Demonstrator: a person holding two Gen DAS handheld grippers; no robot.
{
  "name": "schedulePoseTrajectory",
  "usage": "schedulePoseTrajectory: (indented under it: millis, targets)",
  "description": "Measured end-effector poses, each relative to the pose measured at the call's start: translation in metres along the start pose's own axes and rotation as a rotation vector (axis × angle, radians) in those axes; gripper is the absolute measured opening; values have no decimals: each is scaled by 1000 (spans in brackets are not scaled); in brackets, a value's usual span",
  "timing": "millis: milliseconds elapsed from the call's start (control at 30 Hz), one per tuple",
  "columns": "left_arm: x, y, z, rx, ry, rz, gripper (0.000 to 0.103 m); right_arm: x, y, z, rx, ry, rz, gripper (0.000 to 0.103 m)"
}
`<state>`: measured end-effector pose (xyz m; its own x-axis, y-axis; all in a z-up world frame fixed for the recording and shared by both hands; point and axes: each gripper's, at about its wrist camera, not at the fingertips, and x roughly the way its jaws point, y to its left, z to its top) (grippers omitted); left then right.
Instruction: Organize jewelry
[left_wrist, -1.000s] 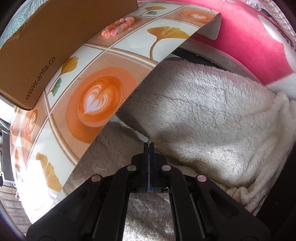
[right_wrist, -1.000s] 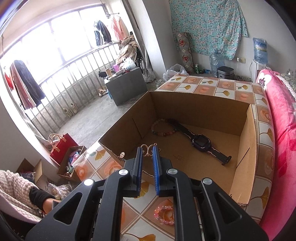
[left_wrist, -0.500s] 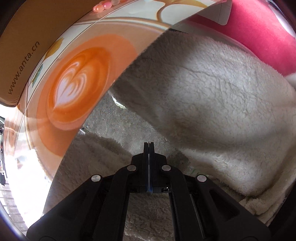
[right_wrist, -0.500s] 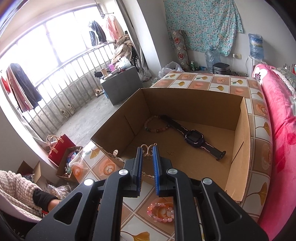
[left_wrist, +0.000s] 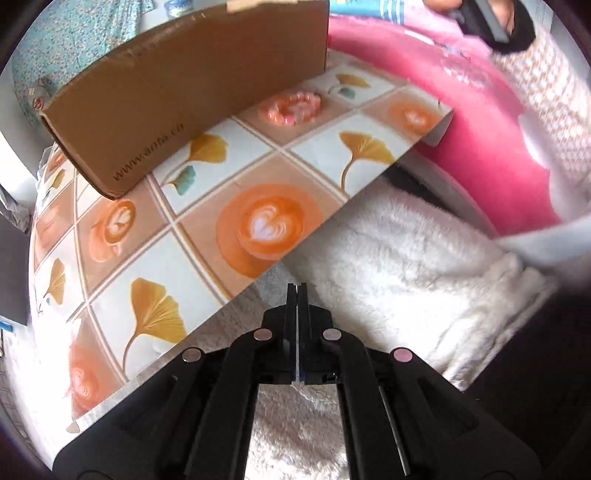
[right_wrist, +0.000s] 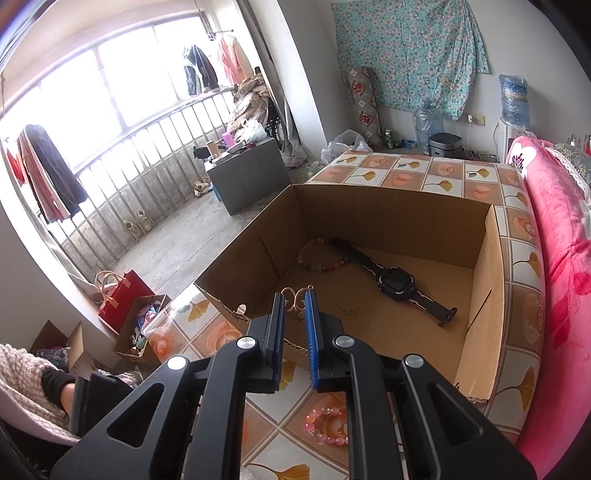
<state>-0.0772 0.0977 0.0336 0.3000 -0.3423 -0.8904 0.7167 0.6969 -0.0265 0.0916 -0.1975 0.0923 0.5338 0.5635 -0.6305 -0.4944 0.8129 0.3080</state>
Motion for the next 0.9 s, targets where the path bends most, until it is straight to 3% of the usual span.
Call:
schedulePoseTrajectory:
  millis: [233,300,467,600,700,900]
  targets:
    - [-79,30,40,-93,-221,-31,0,-10,7,6,-12,-32,14,11]
    - [-73,20,47,-93,-286,-5,0,-11,6,9,-14,-39,12,11]
    - [-54,36,97,-121,-425,4,0,-8,-4,19,-11,-35,-2,11]
    - [-21,64,146,-147,-420,47,0,6,-17,22,3,-1,-24,11]
    - [14,86,178,-192,-360,48,0,22,-32,21,39,46,-36,11]
    - [78,123,210,-314,-244,-10,0,48,-55,16,98,111,-63,12]
